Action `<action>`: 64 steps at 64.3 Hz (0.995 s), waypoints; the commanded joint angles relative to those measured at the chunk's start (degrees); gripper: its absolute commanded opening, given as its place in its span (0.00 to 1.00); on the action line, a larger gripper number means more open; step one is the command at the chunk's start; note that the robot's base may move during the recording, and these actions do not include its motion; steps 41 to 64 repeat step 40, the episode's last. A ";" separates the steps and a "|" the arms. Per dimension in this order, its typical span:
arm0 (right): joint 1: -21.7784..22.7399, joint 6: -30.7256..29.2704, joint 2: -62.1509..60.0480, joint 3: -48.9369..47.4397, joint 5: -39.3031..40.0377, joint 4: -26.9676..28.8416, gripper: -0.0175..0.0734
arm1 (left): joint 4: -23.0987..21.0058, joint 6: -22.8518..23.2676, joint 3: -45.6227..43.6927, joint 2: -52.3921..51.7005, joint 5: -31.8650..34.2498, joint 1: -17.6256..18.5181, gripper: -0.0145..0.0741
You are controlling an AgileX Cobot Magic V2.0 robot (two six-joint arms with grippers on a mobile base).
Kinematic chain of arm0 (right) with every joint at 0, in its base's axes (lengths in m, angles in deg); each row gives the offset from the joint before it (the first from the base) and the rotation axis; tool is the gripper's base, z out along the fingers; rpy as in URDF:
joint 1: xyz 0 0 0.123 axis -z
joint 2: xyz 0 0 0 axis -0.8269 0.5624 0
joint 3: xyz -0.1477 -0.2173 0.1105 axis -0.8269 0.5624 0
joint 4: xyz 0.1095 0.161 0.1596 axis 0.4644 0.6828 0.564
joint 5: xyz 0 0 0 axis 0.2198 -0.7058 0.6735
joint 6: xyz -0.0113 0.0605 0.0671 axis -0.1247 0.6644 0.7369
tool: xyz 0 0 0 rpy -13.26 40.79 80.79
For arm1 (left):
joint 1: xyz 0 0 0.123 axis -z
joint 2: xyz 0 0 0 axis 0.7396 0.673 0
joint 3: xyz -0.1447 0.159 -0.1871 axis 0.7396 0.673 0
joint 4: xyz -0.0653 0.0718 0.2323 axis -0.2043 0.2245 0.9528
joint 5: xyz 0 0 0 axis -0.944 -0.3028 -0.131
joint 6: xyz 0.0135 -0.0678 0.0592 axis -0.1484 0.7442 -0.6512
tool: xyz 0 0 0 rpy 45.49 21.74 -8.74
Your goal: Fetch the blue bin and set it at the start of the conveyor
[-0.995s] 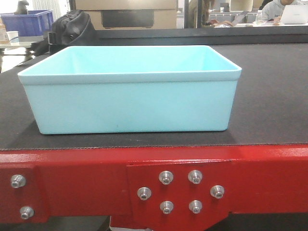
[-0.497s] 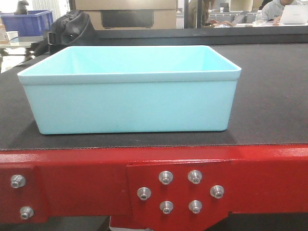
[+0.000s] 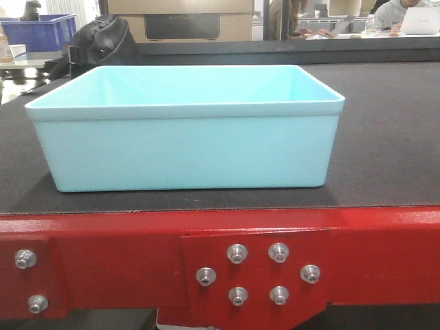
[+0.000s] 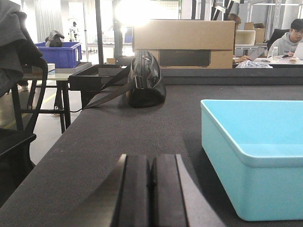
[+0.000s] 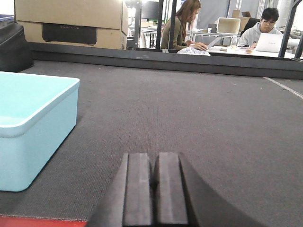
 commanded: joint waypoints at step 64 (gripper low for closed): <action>0.17 -0.20 -0.16 0.00 1.04 -0.50 0.01 | 0.03 0.00 -0.05 -0.26 1.00 0.32 0.04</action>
